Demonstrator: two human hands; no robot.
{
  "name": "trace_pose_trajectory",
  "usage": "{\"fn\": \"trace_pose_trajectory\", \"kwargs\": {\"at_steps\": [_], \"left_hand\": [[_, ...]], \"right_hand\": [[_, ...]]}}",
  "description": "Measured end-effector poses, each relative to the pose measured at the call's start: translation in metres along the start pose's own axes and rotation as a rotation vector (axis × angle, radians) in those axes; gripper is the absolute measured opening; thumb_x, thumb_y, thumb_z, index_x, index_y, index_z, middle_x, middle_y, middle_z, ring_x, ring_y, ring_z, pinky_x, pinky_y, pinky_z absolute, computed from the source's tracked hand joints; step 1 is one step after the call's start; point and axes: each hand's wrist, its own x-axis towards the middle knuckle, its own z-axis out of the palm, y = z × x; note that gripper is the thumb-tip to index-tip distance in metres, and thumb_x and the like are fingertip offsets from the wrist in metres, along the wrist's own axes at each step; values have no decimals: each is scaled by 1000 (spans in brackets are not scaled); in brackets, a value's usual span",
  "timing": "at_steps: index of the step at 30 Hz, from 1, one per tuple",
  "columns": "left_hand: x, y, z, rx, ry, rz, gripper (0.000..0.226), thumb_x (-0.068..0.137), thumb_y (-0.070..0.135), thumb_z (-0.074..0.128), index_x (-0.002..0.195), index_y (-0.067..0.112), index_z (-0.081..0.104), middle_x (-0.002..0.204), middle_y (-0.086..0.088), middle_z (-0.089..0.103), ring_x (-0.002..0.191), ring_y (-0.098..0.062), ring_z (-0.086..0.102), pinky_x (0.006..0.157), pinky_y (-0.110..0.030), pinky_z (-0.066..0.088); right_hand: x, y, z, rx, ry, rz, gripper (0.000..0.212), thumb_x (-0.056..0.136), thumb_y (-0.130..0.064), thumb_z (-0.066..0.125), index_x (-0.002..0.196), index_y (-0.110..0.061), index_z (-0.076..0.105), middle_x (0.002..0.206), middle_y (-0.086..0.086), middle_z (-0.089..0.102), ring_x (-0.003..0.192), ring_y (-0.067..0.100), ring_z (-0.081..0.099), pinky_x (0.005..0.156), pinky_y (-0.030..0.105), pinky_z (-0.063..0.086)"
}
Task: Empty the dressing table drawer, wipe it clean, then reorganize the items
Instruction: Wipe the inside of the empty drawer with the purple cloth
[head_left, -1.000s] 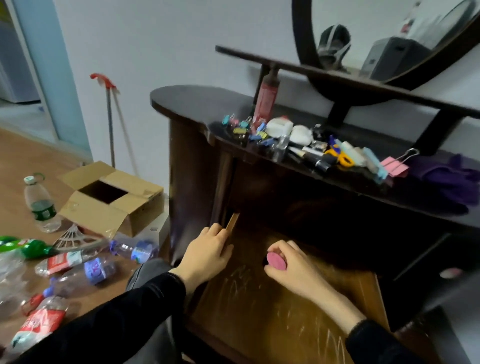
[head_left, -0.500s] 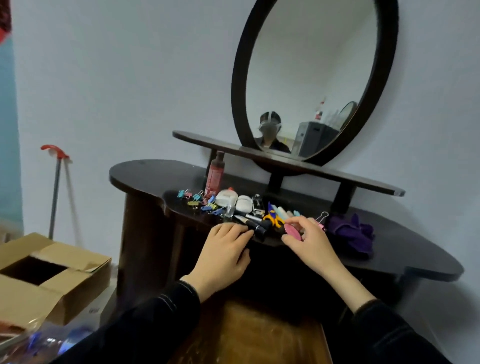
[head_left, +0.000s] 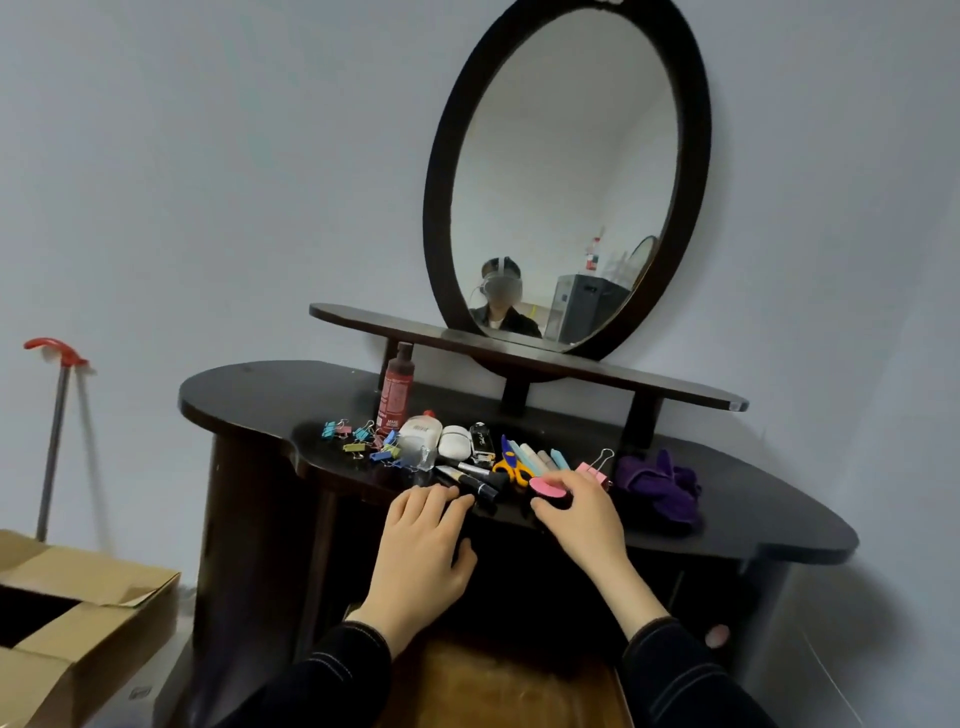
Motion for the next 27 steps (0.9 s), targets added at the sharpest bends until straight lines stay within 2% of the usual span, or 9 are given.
{"fn": "trace_pose_trajectory", "kwargs": {"at_steps": [2,6,9,12,15,18,23,25,27], "left_hand": [[0,0,-2,14,-14,2,49,77,34,60,124,20,66,121,5,62,115,-21,57,106,-35,35],[1,1,-6,27,-20,-12,48,76,38,66,120,18,69,114,4,63,111,-21,59,102,-35,38],[3,12,-8,-11,-19,29,42,80,45,60,113,21,70,105,7,60,102,-19,59,91,-35,48],[18,33,-12,-47,-24,154,28,85,47,52,98,27,67,97,11,55,92,-15,55,76,-29,47],[44,57,-2,-73,-52,256,30,91,43,45,95,23,67,98,7,57,93,-18,54,74,-32,45],[59,74,16,-98,-47,300,28,93,36,51,82,17,68,91,4,61,90,-20,58,71,-35,48],[56,80,40,-189,97,153,20,86,33,58,73,19,58,81,6,53,74,-14,47,59,-27,39],[56,80,45,-179,135,149,17,86,33,59,74,20,56,81,8,50,73,-12,41,60,-23,31],[56,81,48,-173,173,159,17,86,33,57,75,21,55,81,8,49,73,-11,39,62,-23,27]], "right_hand": [[-3,0,-8,127,-8,19,30,87,-28,74,116,-29,67,114,-19,57,109,2,51,79,15,42],[-10,11,-38,304,-50,150,23,90,-15,70,106,-31,66,117,-11,63,107,13,62,98,35,53],[-15,32,-58,249,-13,177,20,91,-10,68,109,-19,71,109,-4,70,98,12,67,87,21,53],[-16,40,-69,240,-25,174,17,89,-8,69,95,-22,77,93,-8,74,87,3,69,71,9,48],[-11,39,-71,289,-53,185,19,87,-4,68,86,-20,79,77,-6,75,70,2,66,67,12,49],[-9,43,-71,362,-45,208,20,92,-1,62,89,-13,78,78,3,77,67,6,66,66,16,52],[-1,59,-75,361,-93,207,24,93,-3,58,89,-17,77,78,3,77,67,10,68,64,18,52],[9,68,-77,272,49,177,26,91,-4,59,85,-23,76,76,0,75,70,10,68,63,20,51],[22,77,-82,7,253,105,19,90,-12,64,98,-27,72,95,-10,70,91,11,66,73,22,48]]}}
